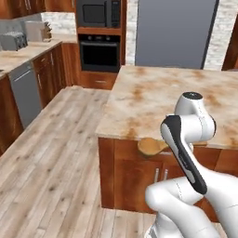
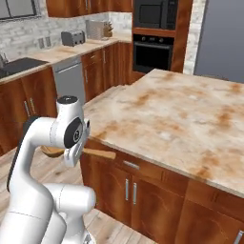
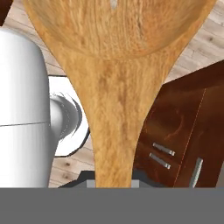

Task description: Organize the utensils by type. Pick up the wooden spoons from the counter and place them in the open cabinet. Then pick up the metallic utensils from the counter and place them in the open drawer.

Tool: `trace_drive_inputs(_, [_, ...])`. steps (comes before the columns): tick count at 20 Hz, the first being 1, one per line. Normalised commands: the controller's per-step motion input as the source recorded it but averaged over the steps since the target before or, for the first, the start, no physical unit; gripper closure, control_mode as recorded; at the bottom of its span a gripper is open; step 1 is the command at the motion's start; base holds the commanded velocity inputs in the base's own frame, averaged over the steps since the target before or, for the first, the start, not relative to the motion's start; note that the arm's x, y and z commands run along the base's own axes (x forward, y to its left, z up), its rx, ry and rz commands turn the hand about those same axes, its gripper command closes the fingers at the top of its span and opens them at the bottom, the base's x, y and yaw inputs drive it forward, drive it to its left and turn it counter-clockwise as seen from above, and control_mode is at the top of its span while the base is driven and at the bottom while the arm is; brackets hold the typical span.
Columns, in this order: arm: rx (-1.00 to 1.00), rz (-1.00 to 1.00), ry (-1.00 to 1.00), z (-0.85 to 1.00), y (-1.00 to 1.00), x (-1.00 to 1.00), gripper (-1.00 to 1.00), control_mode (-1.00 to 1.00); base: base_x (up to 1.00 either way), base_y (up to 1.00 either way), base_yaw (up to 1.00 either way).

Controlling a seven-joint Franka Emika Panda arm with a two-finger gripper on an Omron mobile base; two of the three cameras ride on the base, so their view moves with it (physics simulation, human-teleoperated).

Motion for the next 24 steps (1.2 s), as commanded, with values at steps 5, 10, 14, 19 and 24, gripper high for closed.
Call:
trace_drive_inputs(5, [0.0, 0.0, 0.0, 0.0, 0.0, 0.0, 1.0, 1.0, 0.68, 0.34, -0.61])
trace_drive_inputs(10, [0.0, 0.0, 0.0, 0.0, 0.0, 0.0, 1.0, 1.0, 0.76, 0.35, -0.39])
trace_drive_inputs(14, [0.0, 0.0, 0.0, 0.0, 0.0, 0.0, 1.0, 1.0, 0.66, 0.33, -0.44])
trace_drive_inputs(19, [0.0, 0.0, 0.0, 0.0, 0.0, 0.0, 1.0, 1.0, 0.08, 0.58, -0.26])
trace_drive_inputs(24, [0.0, 0.0, 0.0, 0.0, 0.0, 0.0, 1.0, 1.0, -0.37, 0.93, -0.01])
